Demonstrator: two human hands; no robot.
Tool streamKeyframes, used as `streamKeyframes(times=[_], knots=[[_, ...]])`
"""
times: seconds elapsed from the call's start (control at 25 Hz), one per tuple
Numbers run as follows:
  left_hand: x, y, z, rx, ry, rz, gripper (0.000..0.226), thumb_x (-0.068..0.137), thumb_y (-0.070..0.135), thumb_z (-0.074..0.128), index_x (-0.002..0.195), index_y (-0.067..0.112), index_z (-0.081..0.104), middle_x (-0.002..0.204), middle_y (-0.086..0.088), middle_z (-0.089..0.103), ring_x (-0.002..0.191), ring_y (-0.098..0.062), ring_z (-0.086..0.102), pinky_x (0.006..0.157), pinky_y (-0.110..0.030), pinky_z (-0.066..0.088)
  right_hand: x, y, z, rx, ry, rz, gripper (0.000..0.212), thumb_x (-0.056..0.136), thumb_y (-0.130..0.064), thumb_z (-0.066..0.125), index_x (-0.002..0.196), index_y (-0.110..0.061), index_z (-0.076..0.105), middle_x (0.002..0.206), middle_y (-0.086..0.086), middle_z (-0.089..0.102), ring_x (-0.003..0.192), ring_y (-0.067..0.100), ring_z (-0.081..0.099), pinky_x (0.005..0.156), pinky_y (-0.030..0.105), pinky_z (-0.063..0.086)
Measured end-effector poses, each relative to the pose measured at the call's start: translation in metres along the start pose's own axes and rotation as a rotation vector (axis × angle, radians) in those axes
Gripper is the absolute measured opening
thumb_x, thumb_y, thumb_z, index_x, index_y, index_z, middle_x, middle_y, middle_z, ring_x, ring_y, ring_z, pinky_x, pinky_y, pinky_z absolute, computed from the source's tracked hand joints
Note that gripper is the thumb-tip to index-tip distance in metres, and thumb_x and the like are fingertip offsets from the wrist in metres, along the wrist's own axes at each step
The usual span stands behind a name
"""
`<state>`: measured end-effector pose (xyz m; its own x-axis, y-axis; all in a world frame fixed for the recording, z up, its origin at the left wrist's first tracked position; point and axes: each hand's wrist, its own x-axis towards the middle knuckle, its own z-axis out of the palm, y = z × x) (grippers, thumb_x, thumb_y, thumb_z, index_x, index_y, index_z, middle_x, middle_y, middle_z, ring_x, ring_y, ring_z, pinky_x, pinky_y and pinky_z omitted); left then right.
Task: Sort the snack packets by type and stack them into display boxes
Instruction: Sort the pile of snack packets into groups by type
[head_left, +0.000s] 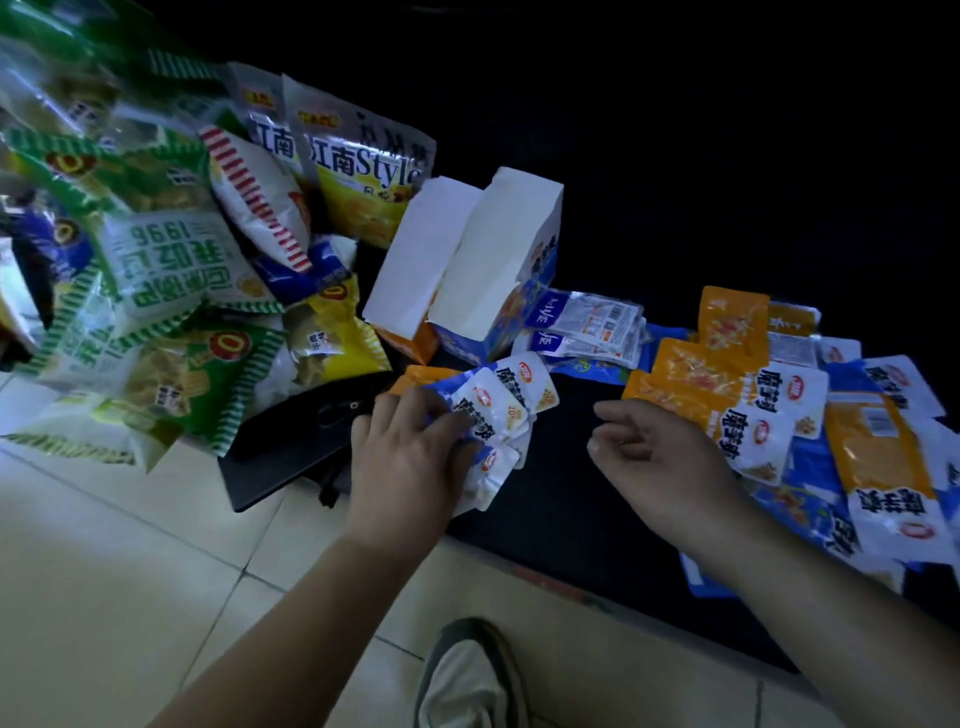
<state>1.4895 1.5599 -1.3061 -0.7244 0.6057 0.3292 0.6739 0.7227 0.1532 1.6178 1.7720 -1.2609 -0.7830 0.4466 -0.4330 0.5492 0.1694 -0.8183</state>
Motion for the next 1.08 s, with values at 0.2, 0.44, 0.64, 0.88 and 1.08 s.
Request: streamKeyframes(times=[0.2, 0.44, 0.64, 0.88, 1.08], knots=[[0.003, 0.05, 0.006, -0.212, -0.063, 0.113, 0.022, 0.085, 0.02, 0.074, 0.108, 0.017, 0.074, 0.122, -0.01, 0.063, 0.1, -0.036, 0.058, 0.083, -0.046, 0.051, 0.0, 0.02, -0.025, -0.041, 0.117, -0.031, 0.038, 0.103, -0.026, 0.059, 0.14, -0.036, 0.053, 0.125, -0.014, 0.057, 0.112, 0.009, 0.059, 0.08, 0.025, 0.045], [0.131, 0.108, 0.039, 0.001, -0.545, 0.169, 0.093, 0.092, 0.033, 0.072, 0.164, 0.031, 0.013, 0.172, -0.011, 0.001, 0.157, -0.037, 0.011, 0.118, -0.051, 0.034, 0.001, 0.045, -0.056, -0.287, 0.278, -0.174, 0.045, 0.101, -0.03, 0.059, 0.145, -0.037, 0.05, 0.15, -0.017, 0.04, 0.136, 0.011, 0.042, 0.1, 0.034, 0.046], [0.146, 0.097, 0.063, -0.049, -0.643, 0.142, 0.084, 0.09, 0.044, 0.073, 0.16, 0.037, 0.027, 0.165, 0.001, 0.029, 0.144, -0.036, 0.037, 0.11, -0.046, 0.043, -0.003, 0.068, -0.074, -0.335, 0.182, -0.178, 0.058, 0.1, -0.029, 0.062, 0.153, -0.04, 0.04, 0.165, -0.017, 0.02, 0.155, 0.009, 0.009, 0.117, 0.045, 0.038], [0.075, 0.116, 0.061, -0.101, -0.289, 0.321, 0.064, 0.078, 0.028, 0.073, 0.14, 0.028, 0.058, 0.137, 0.005, 0.065, 0.105, -0.032, 0.063, 0.078, -0.039, 0.056, -0.012, 0.079, -0.09, -0.461, 0.125, -0.092, 0.068, 0.101, -0.035, 0.059, 0.158, -0.046, 0.024, 0.168, -0.018, 0.013, 0.157, 0.012, 0.003, 0.123, 0.049, 0.027], [0.073, 0.111, 0.05, -0.337, -0.23, 0.252, 0.05, 0.09, 0.019, 0.058, 0.14, 0.02, 0.058, 0.131, -0.006, 0.06, 0.101, -0.033, 0.066, 0.07, -0.043, 0.059, -0.012, 0.072, -0.097, -0.434, 0.185, -0.071, 0.068, 0.099, -0.038, 0.062, 0.158, -0.042, 0.029, 0.162, -0.014, 0.032, 0.15, 0.018, 0.028, 0.116, 0.047, 0.038]])
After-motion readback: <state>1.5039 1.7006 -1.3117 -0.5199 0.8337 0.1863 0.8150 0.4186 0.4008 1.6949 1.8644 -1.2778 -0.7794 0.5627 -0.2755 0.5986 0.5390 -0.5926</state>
